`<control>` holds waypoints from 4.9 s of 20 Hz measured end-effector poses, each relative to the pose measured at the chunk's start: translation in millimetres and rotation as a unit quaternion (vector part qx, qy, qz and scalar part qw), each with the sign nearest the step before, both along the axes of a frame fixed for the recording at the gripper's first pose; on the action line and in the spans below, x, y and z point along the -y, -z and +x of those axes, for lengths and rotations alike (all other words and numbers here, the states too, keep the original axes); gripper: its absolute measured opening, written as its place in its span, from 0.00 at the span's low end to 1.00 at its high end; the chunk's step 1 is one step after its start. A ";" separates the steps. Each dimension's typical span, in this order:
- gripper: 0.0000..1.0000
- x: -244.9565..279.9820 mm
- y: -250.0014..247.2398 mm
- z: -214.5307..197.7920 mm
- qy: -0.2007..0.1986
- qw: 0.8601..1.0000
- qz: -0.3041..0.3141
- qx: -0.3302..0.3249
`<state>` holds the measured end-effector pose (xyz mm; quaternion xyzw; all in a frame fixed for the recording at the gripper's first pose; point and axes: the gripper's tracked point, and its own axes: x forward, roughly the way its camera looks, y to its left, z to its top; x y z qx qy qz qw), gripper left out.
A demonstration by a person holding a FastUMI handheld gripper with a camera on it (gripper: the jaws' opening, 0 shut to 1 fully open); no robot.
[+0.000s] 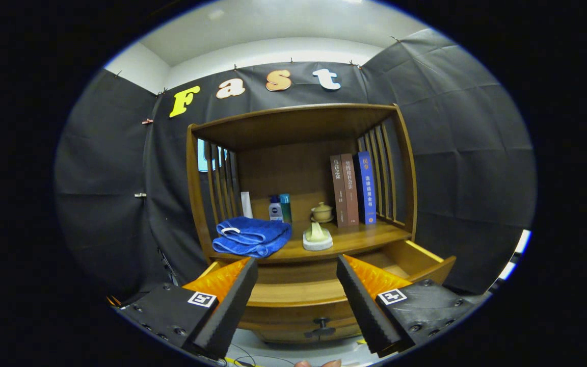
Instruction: Pull open the drawer, take out the items inside it, and place them on the countertop above the cabinet.
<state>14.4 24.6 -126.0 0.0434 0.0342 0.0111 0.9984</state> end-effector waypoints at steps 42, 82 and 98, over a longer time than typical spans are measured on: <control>0.99 25.8 162.5 161.9 0.001 0.995 -0.063 -0.082; 0.98 -5.2 -79.7 24.7 -0.009 0.998 -0.064 0.012; 0.99 -0.5 -125.3 -33.2 -0.023 0.997 -0.071 0.026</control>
